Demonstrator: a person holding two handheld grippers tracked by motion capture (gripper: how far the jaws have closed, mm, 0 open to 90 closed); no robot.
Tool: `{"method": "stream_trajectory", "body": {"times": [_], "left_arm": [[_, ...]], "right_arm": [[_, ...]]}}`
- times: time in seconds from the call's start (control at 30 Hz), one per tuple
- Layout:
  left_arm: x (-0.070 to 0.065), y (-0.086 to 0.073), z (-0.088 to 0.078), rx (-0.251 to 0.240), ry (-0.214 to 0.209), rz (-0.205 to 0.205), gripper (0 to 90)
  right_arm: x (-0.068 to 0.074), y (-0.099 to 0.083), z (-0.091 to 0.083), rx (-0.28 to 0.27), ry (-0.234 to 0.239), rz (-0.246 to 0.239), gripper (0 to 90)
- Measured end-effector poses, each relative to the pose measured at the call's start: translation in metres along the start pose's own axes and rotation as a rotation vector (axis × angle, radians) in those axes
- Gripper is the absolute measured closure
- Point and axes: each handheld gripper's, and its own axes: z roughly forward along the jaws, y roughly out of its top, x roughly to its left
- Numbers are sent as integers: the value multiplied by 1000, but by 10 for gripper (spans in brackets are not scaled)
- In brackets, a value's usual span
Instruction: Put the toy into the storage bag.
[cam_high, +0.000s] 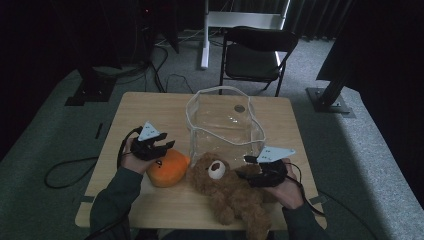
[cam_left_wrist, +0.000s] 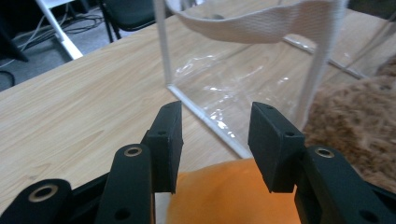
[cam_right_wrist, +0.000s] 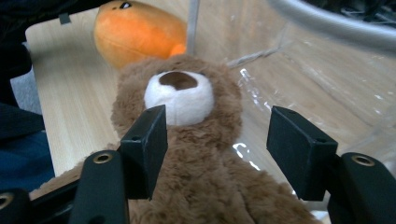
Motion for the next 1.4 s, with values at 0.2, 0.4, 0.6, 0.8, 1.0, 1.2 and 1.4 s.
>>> {"method": "stream_trajectory", "body": {"times": [0.2,0.4,0.6,0.8,1.0,1.2,1.4], "left_arm": [[10,-3,-4,-7,31,-26,553],[18,-8,-3,-6,61,-52,550],[26,-16,-1,6,84,-76,550],[34,-23,0,12,95,-105,550],[39,-29,2,21,99,-121,551],[44,-35,4,27,105,-151,551],[47,-41,7,35,109,-169,551]], "right_arm": [[7,-2,17,65,32,1,305],[15,-5,35,121,47,4,237],[21,-5,51,179,30,11,201],[29,0,65,211,47,-5,197],[31,-3,82,279,4,-16,151],[31,-10,97,356,34,-2,108],[31,-16,111,372,43,-3,102]]}}
